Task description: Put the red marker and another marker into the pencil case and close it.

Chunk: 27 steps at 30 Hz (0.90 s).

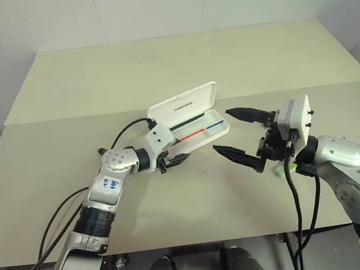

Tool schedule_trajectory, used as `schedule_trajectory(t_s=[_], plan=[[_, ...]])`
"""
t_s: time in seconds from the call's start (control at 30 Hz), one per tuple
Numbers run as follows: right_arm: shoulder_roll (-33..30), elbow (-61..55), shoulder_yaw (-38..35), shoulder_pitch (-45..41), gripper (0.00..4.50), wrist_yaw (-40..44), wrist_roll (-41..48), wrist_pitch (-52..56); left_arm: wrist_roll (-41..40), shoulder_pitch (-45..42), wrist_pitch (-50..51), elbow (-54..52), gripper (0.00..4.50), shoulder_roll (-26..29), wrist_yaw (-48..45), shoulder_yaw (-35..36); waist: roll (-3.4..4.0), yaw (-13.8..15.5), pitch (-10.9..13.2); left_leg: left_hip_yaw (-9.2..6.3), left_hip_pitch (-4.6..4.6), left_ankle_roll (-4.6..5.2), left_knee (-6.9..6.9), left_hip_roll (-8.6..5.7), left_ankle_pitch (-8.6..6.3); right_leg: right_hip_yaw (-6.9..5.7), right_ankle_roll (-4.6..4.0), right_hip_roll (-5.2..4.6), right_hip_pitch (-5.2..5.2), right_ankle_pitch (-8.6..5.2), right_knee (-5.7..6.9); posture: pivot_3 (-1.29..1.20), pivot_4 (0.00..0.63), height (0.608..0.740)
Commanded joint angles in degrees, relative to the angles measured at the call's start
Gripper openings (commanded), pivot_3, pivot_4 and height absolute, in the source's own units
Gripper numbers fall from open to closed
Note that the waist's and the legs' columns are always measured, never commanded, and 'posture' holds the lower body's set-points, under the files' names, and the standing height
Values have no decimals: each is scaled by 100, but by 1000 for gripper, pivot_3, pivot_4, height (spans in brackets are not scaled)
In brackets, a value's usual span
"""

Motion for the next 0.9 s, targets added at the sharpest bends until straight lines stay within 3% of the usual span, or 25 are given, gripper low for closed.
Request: schedule_trajectory(t_s=[0.03, 0.2, 0.27, 0.5, 0.77, 0.9], plan=[[33, -265, 15, -91, 4500, -48, 66, -43, 11, 52, 6, -213, 2590, -19, -32, -36, 0, 2, 0, 0, 0, 0, 0, 0, 0, 0, 0, 0, 0, 0, 0, 0, 150, 740], [59, -229, 32, -139, 4500, -67, 49, -61, -1, 76, 122, -352, 2590, -50, -11, -73, 0, 2, 0, 0, -1, 0, -1, 0, 0, 0, 0, 0, 0, 0, -2, 0, 150, 740], [72, -215, 38, -168, 4500, -77, 41, -67, 33, 88, 247, -294, 2247, -46, 17, -97, 0, 0, 0, 0, -1, 0, 0, 0, 0, 0, 0, 0, 0, 0, -2, 0, 150, 740], [76, -166, 36, -270, 4500, -92, 37, -74, 184, 62, 356, -103, 45, 49, 70, -116, 0, -8, 0, 0, 1, 0, -1, 0, 0, 0, 0, 0, 0, 0, -1, 0, 150, 740], [1, -123, 3, -318, 4500, -25, 69, -25, -108, 30, 220, -346, 45, 214, -600, -142, 0, -24, 0, 1, 1, 0, -2, 1, 0, 1, 0, 1, 0, 0, -1, 0, 150, 740], [-280, -191, -150, -148, 4500, 203, 237, 143, -296, 176, 87, -963, 45, 677, -1395, -255, 0, -8, 0, 1, -3, 1, -7, 1, -1, 1, 0, 1, -3, 0, -8, 0, 150, 740]])
